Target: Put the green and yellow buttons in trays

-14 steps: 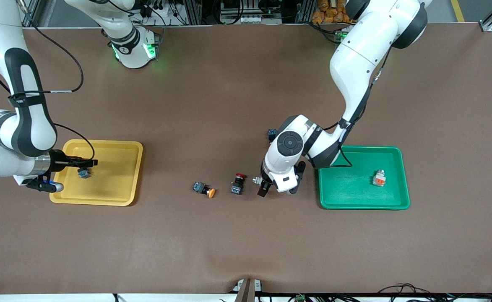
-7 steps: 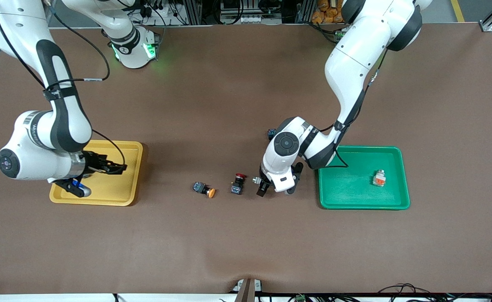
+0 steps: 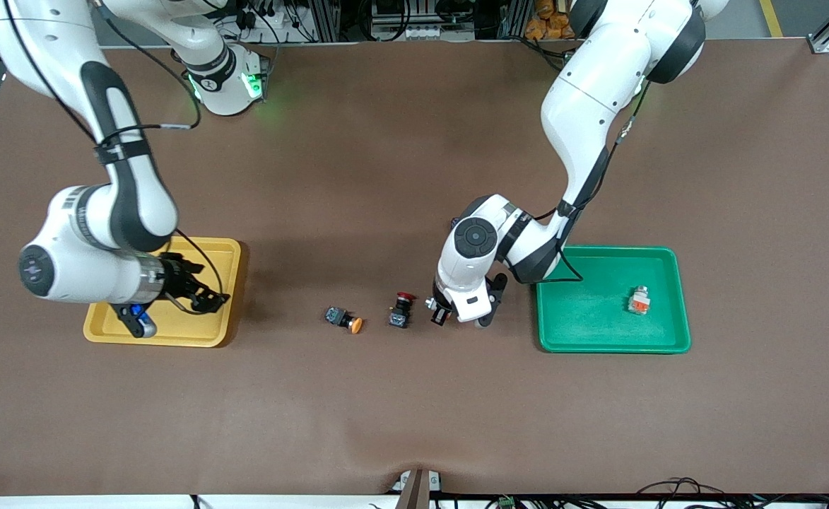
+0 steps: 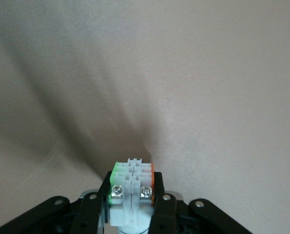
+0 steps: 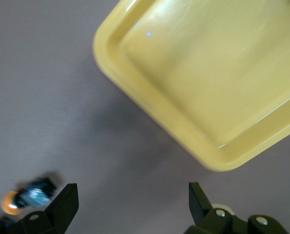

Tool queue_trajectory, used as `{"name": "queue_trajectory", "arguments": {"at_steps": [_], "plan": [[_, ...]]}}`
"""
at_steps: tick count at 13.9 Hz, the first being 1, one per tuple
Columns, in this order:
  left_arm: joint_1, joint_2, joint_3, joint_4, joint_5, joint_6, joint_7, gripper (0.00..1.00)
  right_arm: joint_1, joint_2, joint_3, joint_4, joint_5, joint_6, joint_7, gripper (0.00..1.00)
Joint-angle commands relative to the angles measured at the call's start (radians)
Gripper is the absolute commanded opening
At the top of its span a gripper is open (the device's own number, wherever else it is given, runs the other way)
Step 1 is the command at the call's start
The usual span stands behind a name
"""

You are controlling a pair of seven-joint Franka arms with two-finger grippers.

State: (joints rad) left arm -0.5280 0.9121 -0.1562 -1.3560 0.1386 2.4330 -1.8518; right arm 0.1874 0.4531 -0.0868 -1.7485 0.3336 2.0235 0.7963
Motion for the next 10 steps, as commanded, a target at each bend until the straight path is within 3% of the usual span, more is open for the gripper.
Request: {"name": "queue_trajectory", "arguments": {"at_steps": [1, 4, 10], "plan": [[0.002, -0.071, 0.018, -0.005, 0.001, -0.070, -0.004, 0.00, 0.069, 0.010, -0.010, 0.015, 0.024, 0.076, 0.144, 1.00], [0.055, -0.154, 0.024, -0.003, 0.003, -0.158, 0.037, 0.00, 0.148, 0.070, -0.010, 0.047, 0.131, 0.211, 0.255, 1.00], [0.200, -0.223, 0.023, -0.025, -0.001, -0.290, 0.363, 0.00, 0.280, 0.235, -0.013, 0.222, 0.120, 0.306, 0.591, 1.00]]}}
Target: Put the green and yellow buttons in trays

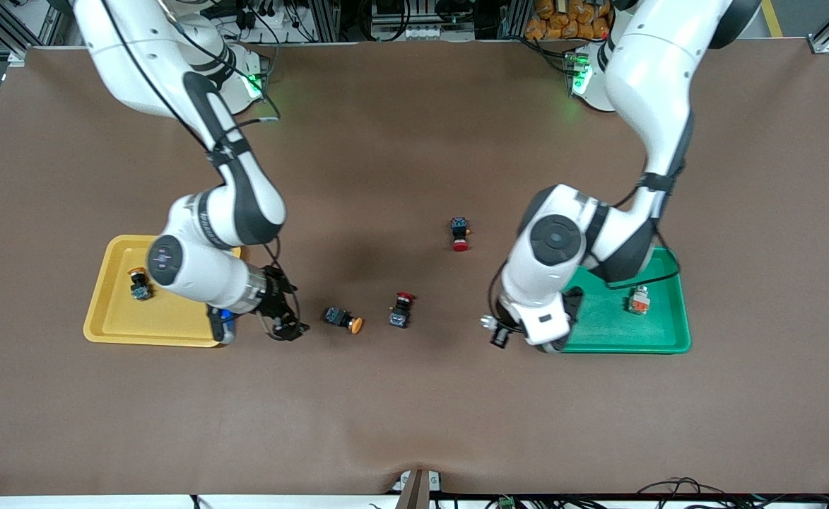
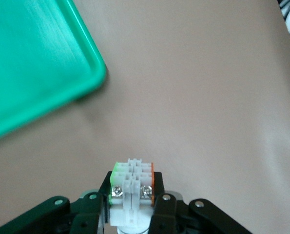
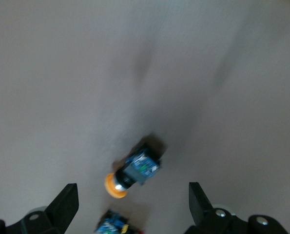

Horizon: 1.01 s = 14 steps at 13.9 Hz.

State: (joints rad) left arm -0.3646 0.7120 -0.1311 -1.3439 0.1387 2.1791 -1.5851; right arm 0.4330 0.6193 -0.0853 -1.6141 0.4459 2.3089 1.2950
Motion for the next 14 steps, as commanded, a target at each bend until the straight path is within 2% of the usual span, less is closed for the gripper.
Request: {"name": "queue_trajectory", "arguments": {"at_steps": [1, 5, 7, 9, 10, 11, 12, 14], "plan": [[0.061, -0.040, -0.002, -0.069, 0.002, -0.051, 0.149, 0.00, 0.050, 0.085, -0.014, 0.091, 0.007, 0.052, 0.113, 1.00], [0.183, -0.218, -0.008, -0.323, 0.007, -0.038, 0.405, 0.00, 0.081, 0.131, -0.019, 0.074, -0.003, 0.115, 0.133, 1.00], [0.196, -0.209, -0.007, -0.360, 0.007, -0.039, 0.558, 0.00, 0.090, 0.137, -0.021, 0.051, -0.010, 0.144, 0.135, 1.00], [0.207, -0.151, -0.004, -0.359, 0.007, -0.044, 0.757, 0.00, 0.102, 0.155, -0.021, 0.039, -0.010, 0.188, 0.133, 1.00], [0.210, -0.141, -0.001, -0.353, 0.007, -0.044, 0.818, 0.18, 0.107, 0.168, -0.021, 0.039, -0.013, 0.190, 0.133, 1.00], [0.214, -0.137, 0.001, -0.350, 0.006, -0.044, 0.868, 0.93, 0.107, 0.171, -0.021, 0.039, -0.025, 0.190, 0.133, 1.00], [0.217, -0.134, 0.001, -0.348, 0.006, -0.044, 0.893, 1.00, 0.107, 0.175, -0.021, 0.039, -0.039, 0.190, 0.133, 0.98], [0.219, -0.137, 0.001, -0.348, 0.007, -0.047, 0.907, 1.00, 0.108, 0.185, -0.021, 0.037, -0.042, 0.190, 0.133, 0.98]]}}
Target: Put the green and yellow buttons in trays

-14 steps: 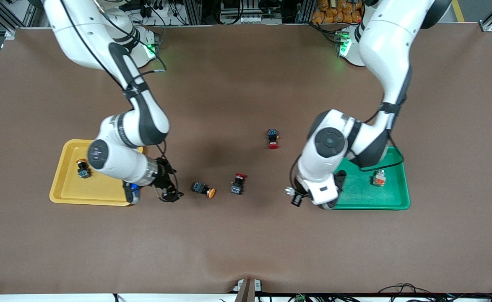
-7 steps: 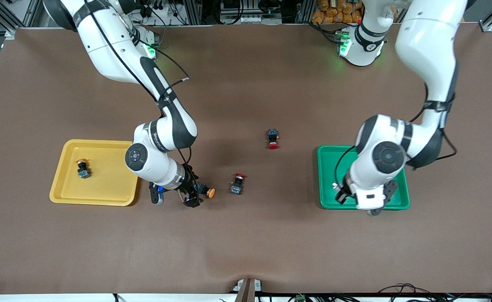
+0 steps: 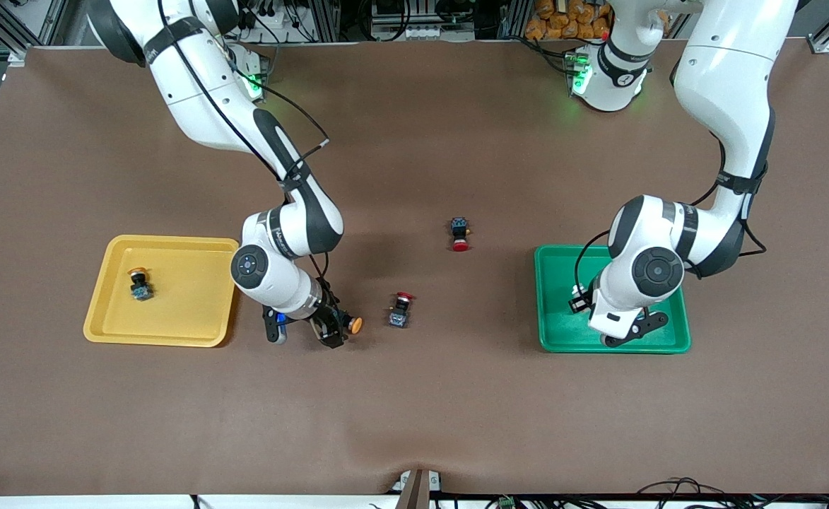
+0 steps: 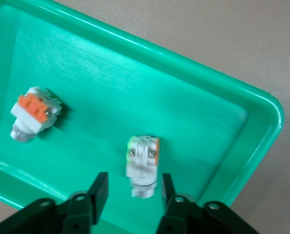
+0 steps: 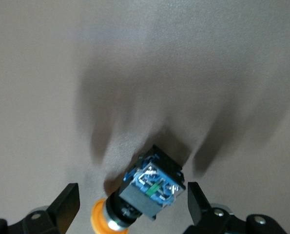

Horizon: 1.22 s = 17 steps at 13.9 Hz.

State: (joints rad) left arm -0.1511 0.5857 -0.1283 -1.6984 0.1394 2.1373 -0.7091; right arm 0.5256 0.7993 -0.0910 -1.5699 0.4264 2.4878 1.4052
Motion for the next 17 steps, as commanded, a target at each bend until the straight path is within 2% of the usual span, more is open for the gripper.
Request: {"name": "queue_trajectory", "arguments": {"at_steps": [1, 2, 3, 4, 5, 8, 11, 13, 15, 17], "plan": [[0.002, -0.015, -0.002, 0.006, 0.006, -0.005, 0.042, 1.00, 0.017, 0.008, -0.015, -0.007, -0.024, 0.011, 0.023, 0.94], [0.001, -0.024, -0.002, 0.008, 0.006, -0.010, 0.069, 1.00, 0.020, 0.011, -0.015, -0.007, -0.026, 0.011, 0.023, 0.86], [0.002, -0.049, -0.001, 0.009, 0.008, -0.025, 0.118, 1.00, 0.027, 0.011, -0.015, -0.009, -0.040, 0.009, 0.017, 0.43], [0.005, -0.079, -0.001, 0.014, 0.014, -0.054, 0.152, 1.00, 0.025, 0.011, -0.015, -0.009, -0.063, 0.008, 0.015, 0.08], [0.005, -0.120, -0.002, 0.014, 0.029, -0.091, 0.157, 1.00, 0.022, 0.011, -0.015, -0.007, -0.072, 0.006, 0.015, 0.00], [0.008, -0.243, -0.010, 0.013, 0.029, -0.184, 0.181, 1.00, -0.002, -0.015, -0.030, -0.004, -0.095, -0.079, -0.021, 0.00], [0.010, -0.383, -0.020, -0.001, 0.026, -0.313, 0.238, 1.00, -0.010, -0.096, -0.097, 0.001, -0.115, -0.344, -0.177, 0.00], [0.039, -0.521, -0.033, -0.064, -0.007, -0.330, 0.305, 1.00, -0.027, -0.155, -0.150, -0.007, -0.113, -0.481, -0.311, 0.00], [0.042, -0.581, -0.021, -0.072, -0.044, -0.369, 0.365, 1.00, -0.090, -0.201, -0.161, -0.010, -0.115, -0.596, -0.469, 0.00], [0.076, -0.624, 0.015, -0.069, -0.047, -0.422, 0.546, 1.00, -0.142, -0.233, -0.171, -0.053, -0.133, -0.633, -0.607, 0.00]]}}
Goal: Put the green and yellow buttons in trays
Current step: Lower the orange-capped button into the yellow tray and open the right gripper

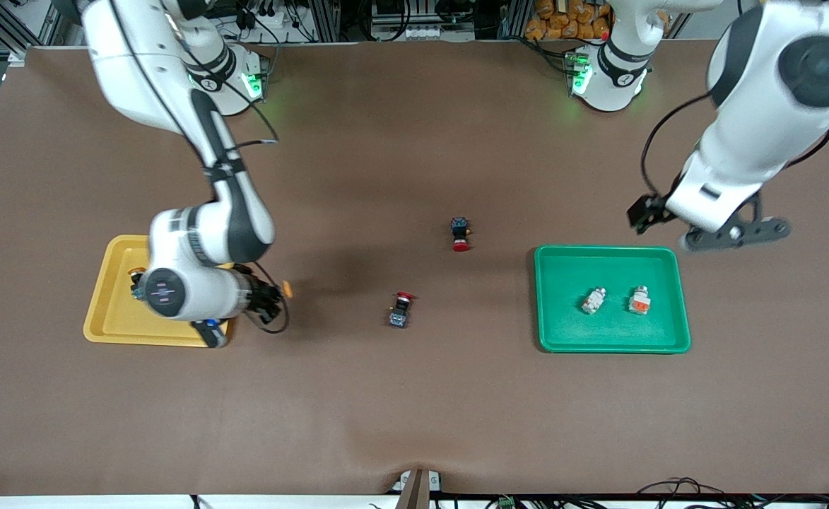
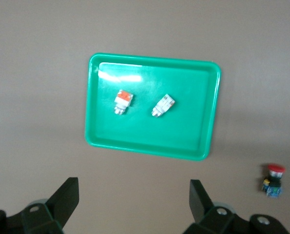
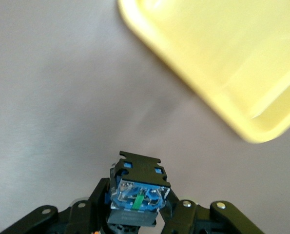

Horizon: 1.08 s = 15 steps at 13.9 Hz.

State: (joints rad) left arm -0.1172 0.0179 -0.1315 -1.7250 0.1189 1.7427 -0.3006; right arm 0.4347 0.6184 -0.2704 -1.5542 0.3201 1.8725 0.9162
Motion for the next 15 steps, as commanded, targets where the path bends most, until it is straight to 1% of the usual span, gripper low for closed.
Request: {"name": "queue_trajectory", "arguments": {"at_steps": [1, 3, 4, 6, 7, 8, 9, 10, 11, 13, 15], "plan": [[0.065, -0.058, 0.020, -0.024, -0.025, -0.055, 0.208, 1.00, -0.065, -0.060, -0.010, -0.099, -0.051, -0.013, -0.190, 0.00], [0.109, -0.052, 0.020, 0.028, -0.027, -0.100, 0.334, 1.00, -0.092, -0.062, -0.039, -0.148, -0.065, 0.010, -0.322, 0.00], [0.110, -0.062, 0.018, 0.039, -0.027, -0.112, 0.348, 1.00, -0.114, -0.062, -0.046, -0.168, -0.065, 0.031, -0.380, 0.00], [0.103, -0.070, 0.015, 0.086, -0.027, -0.184, 0.356, 1.00, -0.172, -0.062, -0.046, -0.202, -0.064, 0.072, -0.520, 0.00], [0.102, -0.070, 0.018, 0.119, -0.034, -0.201, 0.363, 1.00, -0.201, -0.059, -0.046, -0.202, -0.062, 0.076, -0.575, 0.00], [0.100, -0.069, 0.018, 0.148, -0.047, -0.212, 0.367, 1.00, -0.212, -0.051, -0.046, -0.202, -0.061, 0.083, -0.603, 0.02], [0.097, -0.070, 0.016, 0.163, -0.048, -0.241, 0.371, 1.00, -0.212, -0.048, -0.046, -0.202, -0.061, 0.097, -0.606, 0.34], [0.084, -0.070, 0.018, 0.171, -0.048, -0.277, 0.402, 1.00, -0.212, -0.043, -0.046, -0.202, -0.061, 0.105, -0.608, 0.85], [0.079, -0.070, 0.018, 0.177, -0.051, -0.294, 0.426, 1.00, -0.214, -0.039, -0.046, -0.202, -0.061, 0.106, -0.609, 1.00], [0.085, -0.064, 0.023, 0.188, -0.103, -0.299, 0.422, 1.00, -0.212, -0.039, -0.044, -0.202, -0.061, 0.103, -0.609, 1.00], [0.091, -0.065, 0.023, 0.191, -0.101, -0.299, 0.419, 1.00, -0.212, -0.046, -0.044, -0.199, -0.058, 0.093, -0.609, 1.00]]}}
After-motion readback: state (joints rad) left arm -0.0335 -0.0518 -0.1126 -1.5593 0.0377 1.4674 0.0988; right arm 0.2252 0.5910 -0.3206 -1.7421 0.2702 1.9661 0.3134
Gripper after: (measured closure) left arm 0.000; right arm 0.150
